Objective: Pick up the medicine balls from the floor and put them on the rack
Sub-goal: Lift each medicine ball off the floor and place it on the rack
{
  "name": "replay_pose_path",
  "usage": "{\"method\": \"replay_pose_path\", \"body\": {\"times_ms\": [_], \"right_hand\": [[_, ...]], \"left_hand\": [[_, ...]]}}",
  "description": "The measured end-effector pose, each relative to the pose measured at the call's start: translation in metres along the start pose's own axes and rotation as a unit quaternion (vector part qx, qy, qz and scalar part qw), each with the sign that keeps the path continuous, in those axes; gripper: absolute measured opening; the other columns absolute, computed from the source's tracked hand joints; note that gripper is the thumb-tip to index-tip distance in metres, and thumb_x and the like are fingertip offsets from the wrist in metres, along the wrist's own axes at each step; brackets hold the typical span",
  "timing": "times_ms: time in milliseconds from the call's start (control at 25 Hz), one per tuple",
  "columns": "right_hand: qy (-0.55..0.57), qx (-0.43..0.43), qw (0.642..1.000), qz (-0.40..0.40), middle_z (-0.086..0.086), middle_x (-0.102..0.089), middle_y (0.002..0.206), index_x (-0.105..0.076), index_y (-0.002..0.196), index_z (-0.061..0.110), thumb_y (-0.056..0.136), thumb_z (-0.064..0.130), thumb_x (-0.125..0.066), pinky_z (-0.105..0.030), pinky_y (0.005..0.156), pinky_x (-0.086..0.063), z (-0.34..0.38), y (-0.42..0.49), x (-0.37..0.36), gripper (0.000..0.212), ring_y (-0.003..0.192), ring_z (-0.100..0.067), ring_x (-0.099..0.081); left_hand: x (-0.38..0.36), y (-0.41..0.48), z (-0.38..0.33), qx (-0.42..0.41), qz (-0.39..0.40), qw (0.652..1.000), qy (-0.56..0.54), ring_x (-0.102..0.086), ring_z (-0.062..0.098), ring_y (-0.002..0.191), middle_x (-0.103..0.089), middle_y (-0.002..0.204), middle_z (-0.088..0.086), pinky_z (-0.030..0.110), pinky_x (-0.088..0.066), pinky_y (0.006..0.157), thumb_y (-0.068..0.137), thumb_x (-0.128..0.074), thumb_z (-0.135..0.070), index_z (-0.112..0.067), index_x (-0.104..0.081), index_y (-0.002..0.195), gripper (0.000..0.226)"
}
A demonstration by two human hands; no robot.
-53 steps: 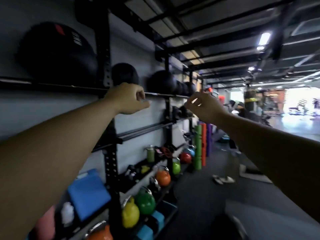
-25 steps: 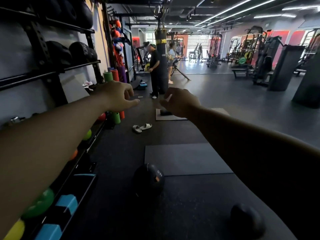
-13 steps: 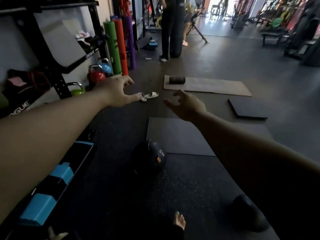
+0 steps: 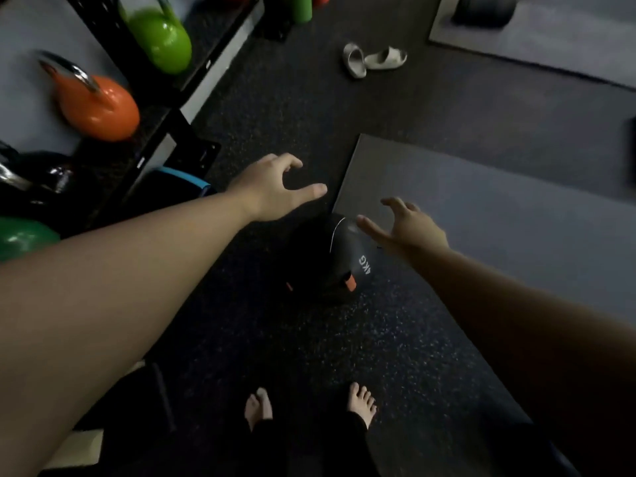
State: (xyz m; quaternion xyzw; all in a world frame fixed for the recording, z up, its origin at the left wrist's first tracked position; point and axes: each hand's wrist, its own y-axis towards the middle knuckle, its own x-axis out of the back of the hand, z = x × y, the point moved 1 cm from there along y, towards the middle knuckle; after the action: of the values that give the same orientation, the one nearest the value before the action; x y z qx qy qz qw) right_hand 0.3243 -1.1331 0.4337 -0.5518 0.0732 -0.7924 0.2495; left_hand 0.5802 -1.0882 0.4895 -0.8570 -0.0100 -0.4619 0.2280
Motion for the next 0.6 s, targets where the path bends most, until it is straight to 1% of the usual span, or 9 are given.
{"method": "replay_pose_path", "body": {"times_ms": [80,160,280,360,440,520,600], "right_hand": [[0.020,-0.018,1.000,0.012,-0.011,-0.048,0.151,-0.035,0.152,0.037,0.060,0.108,-0.026,-0.059,0.095,-0.053,-0.022,0.052,-0.048,0.117,0.125,-0.039,-0.057],[0.043,-0.042,0.998,0.019,-0.009,-0.043,0.155,-0.031,0.154,0.039,0.056,0.110,-0.027,-0.059,0.098,-0.051,-0.043,0.103,-0.101,0.121,0.126,-0.038,-0.056],[0.062,-0.069,0.995,0.016,-0.006,-0.038,0.159,-0.026,0.156,0.042,0.054,0.111,-0.031,-0.059,0.100,-0.050,-0.075,0.174,-0.185,0.123,0.133,-0.038,-0.050],[0.081,-0.088,0.993,0.006,-0.006,-0.037,0.159,-0.027,0.156,0.041,0.052,0.111,-0.034,-0.057,0.102,-0.048,-0.094,0.210,-0.231,0.126,0.137,-0.040,-0.046],[0.113,-0.115,0.987,0.007,-0.008,-0.037,0.159,-0.027,0.157,0.040,0.050,0.111,-0.038,-0.058,0.105,-0.047,-0.119,0.239,-0.273,0.129,0.139,-0.042,-0.044],[0.158,-0.148,0.976,0.006,-0.011,-0.039,0.157,-0.029,0.158,0.036,0.049,0.110,-0.042,-0.058,0.107,-0.047,-0.139,0.254,-0.306,0.132,0.138,-0.043,-0.046],[0.220,-0.169,0.961,-0.009,-0.011,-0.042,0.155,-0.031,0.159,0.034,0.050,0.108,-0.048,-0.052,0.107,-0.049,-0.153,0.260,-0.331,0.133,0.135,-0.040,-0.050]], "left_hand": [[-0.049,0.053,0.032,0.016,0.003,1.000,-0.004,-0.055,0.023,0.133,-0.053,0.148,-0.004,0.042,-0.047,0.101,0.058,-0.047,-0.106,-0.039,-0.055,0.143,0.109],[-0.103,0.104,0.068,0.036,0.014,0.999,-0.015,-0.054,0.024,0.137,-0.052,0.150,-0.003,0.046,-0.047,0.110,0.048,-0.039,-0.114,-0.039,-0.054,0.145,0.122],[-0.193,0.177,0.123,0.063,0.030,0.997,-0.045,-0.050,0.026,0.142,-0.048,0.156,-0.001,0.050,-0.044,0.115,0.043,-0.033,-0.116,-0.039,-0.050,0.151,0.134],[-0.248,0.211,0.157,0.089,0.041,0.992,-0.078,-0.046,0.027,0.146,-0.044,0.160,0.000,0.050,-0.041,0.118,0.046,-0.035,-0.115,-0.037,-0.045,0.157,0.135],[-0.299,0.236,0.192,0.126,0.049,0.982,-0.132,-0.046,0.028,0.146,-0.042,0.163,0.002,0.047,-0.040,0.118,0.056,-0.042,-0.109,-0.035,-0.042,0.161,0.128],[-0.340,0.249,0.223,0.169,0.052,0.967,-0.181,-0.043,0.031,0.149,-0.038,0.167,0.004,0.048,-0.038,0.118,0.068,-0.046,-0.103,-0.034,-0.036,0.164,0.119],[-0.372,0.255,0.246,0.204,0.052,0.950,-0.231,-0.038,0.034,0.153,-0.033,0.171,0.006,0.051,-0.035,0.121,0.074,-0.049,-0.099,-0.035,-0.030,0.167,0.115]]}}
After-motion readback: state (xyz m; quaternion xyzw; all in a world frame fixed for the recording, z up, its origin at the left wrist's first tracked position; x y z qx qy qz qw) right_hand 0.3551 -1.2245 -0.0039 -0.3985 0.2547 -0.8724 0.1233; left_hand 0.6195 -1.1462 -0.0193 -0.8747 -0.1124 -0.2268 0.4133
